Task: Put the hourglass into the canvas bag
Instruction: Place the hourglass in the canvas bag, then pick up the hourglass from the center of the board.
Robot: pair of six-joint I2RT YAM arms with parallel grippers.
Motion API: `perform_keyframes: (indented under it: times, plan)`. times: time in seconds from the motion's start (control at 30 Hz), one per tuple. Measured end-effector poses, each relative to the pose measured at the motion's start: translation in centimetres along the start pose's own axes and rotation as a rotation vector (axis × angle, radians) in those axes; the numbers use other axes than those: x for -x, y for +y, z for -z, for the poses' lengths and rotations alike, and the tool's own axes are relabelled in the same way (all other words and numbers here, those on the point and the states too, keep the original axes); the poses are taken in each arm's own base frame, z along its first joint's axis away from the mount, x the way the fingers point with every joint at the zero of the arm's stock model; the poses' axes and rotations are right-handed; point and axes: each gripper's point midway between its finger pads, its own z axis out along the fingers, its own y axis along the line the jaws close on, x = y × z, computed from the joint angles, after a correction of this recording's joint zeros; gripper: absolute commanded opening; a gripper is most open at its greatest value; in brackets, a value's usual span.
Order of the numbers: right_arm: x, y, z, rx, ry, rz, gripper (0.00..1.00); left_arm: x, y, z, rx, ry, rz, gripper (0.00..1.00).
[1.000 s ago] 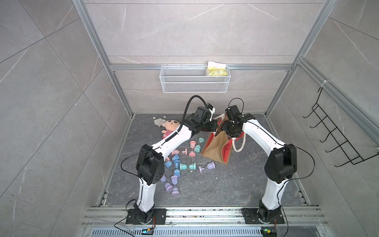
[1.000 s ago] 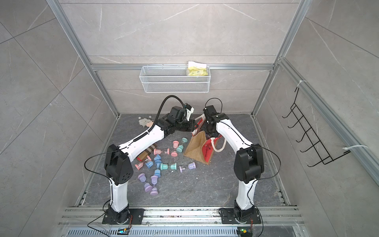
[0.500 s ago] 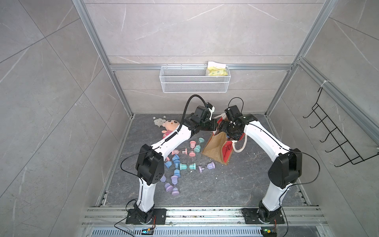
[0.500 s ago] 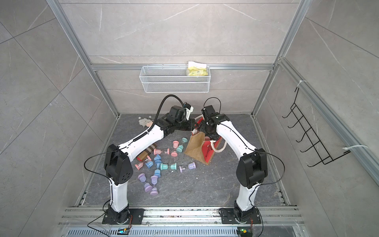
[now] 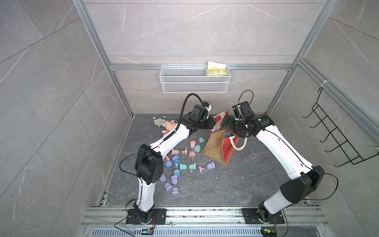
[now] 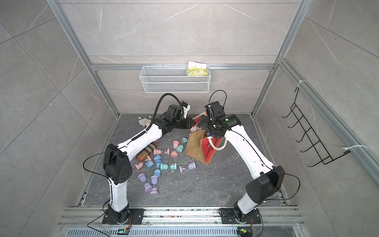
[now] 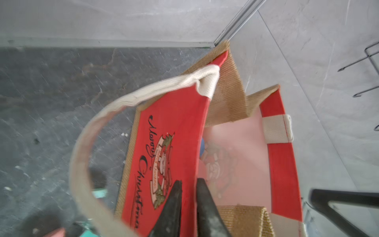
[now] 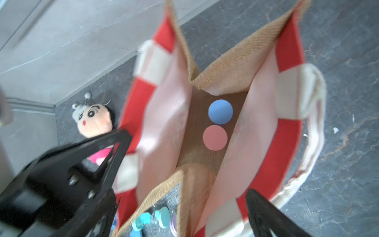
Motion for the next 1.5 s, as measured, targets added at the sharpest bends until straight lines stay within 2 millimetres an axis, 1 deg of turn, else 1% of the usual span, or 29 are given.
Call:
perform_keyframes:
  times: [0.03, 0.1, 0.2, 0.27, 0.3, 0.37, 0.43, 0.5, 0.53, 0.57, 0.63, 0.73, 0.8, 0.87, 0.93, 1.0, 1.03, 1.13, 1.23, 1.33, 1.5]
  plan:
    - [-0.2, 0.5, 0.6, 0.009, -0.004, 0.022, 0.99, 0.2, 0.0, 0.1, 0.002, -0.006, -0.001, 0.5]
    - [-0.7, 1.9, 2.1, 0.042, -0.015, 0.08, 1.0, 0.7, 0.1, 0.4, 0.007, -0.017, -0.001, 0.65]
    - [-1.7, 3.5, 4.5, 0.091, -0.034, 0.167, 0.99, 1.3, 0.5, 1.4, 0.027, -0.032, 0.003, 0.81]
    - [-2.6, 4.2, 6.1, 0.12, -0.041, 0.228, 1.0, 2.0, 0.6, 2.5, 0.04, -0.052, 0.001, 0.9]
    - [-3.1, 4.4, 7.0, 0.133, -0.043, 0.258, 1.0, 2.3, 0.8, 3.4, 0.052, -0.067, 0.0, 0.94]
    - [-3.9, 4.9, 8.4, 0.166, -0.052, 0.314, 1.0, 2.8, 0.9, 5.5, 0.069, -0.094, -0.007, 0.99]
    - [-5.1, 5.2, 9.7, 0.198, -0.052, 0.375, 0.98, 3.1, 0.9, 7.9, 0.09, -0.125, -0.01, 1.0]
    - [-6.7, 5.4, 10.1, 0.215, -0.034, 0.437, 0.97, 3.1, 1.1, 10.5, 0.118, -0.16, -0.011, 1.0]
    - [-7.7, 5.4, 10.0, 0.218, -0.018, 0.473, 0.95, 3.0, 1.2, 11.7, 0.132, -0.177, -0.011, 1.0]
    - [-8.8, 5.4, 9.7, 0.217, 0.002, 0.508, 0.94, 2.8, 1.3, 12.9, 0.144, -0.19, -0.011, 1.0]
    - [-11.4, 5.2, 8.5, 0.193, 0.056, 0.593, 0.92, 1.9, 1.8, 15.2, 0.174, -0.212, -0.009, 1.0]
    - [-15.3, 5.0, 6.0, 0.129, 0.14, 0.732, 0.9, 0.1, 2.7, 17.6, 0.221, -0.221, 0.002, 1.0]
    - [-17.9, 4.6, 4.1, 0.081, 0.184, 0.819, 0.89, -1.2, 3.4, 18.5, 0.242, -0.219, 0.013, 1.0]
    - [-20.6, 3.6, 2.0, 0.027, 0.242, 0.904, 0.89, -2.9, 4.1, 19.2, 0.264, -0.201, 0.03, 1.0]
    - [-22.4, 2.4, 0.0, -0.036, 0.291, 0.961, 0.89, -4.2, 5.1, 19.9, 0.301, -0.188, 0.045, 1.0]
    - [-23.3, 1.6, -1.8, -0.097, 0.319, 0.984, 0.89, -5.2, 5.9, 20.7, 0.341, -0.184, 0.06, 1.0]
    - [-23.6, 1.5, -2.5, -0.118, 0.326, 0.98, 0.92, -5.6, 6.2, 21.1, 0.355, -0.187, 0.066, 1.0]
    - [-24.5, 1.3, -4.1, -0.149, 0.343, 0.935, 1.0, -6.6, 6.8, 22.5, 0.38, -0.209, 0.076, 1.0]
    - [-25.3, 0.7, -5.3, -0.175, 0.346, 0.865, 1.0, -7.1, 7.2, 23.6, 0.396, -0.231, 0.09, 1.0]
    - [-25.9, 0.3, -6.5, -0.215, 0.344, 0.801, 1.0, -7.6, 7.7, 23.9, 0.412, -0.236, 0.101, 1.0]
    - [-27.0, -0.3, -8.2, -0.236, 0.337, 0.716, 1.0, -8.5, 8.5, 23.5, 0.437, -0.221, 0.115, 1.0]
